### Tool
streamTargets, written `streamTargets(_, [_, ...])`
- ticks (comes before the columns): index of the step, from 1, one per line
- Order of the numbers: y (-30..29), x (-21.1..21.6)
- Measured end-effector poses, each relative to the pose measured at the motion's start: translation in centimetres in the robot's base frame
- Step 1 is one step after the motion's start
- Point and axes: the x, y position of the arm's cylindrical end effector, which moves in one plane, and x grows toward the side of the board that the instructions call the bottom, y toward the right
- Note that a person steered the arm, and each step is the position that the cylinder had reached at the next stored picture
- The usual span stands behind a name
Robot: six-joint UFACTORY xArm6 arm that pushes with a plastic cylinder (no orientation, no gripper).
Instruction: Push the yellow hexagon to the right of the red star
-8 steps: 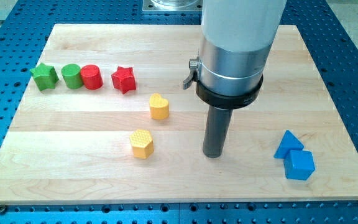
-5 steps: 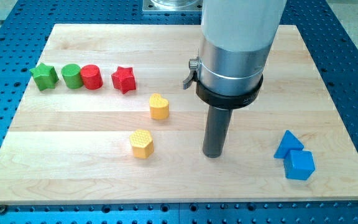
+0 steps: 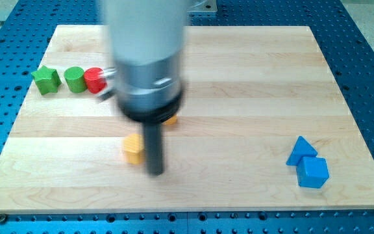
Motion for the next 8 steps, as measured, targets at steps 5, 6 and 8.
streamTargets(5, [-2.0, -14.0])
streamTargets(6, [3.2, -17.1])
streamTargets(8, [10.8, -14.6])
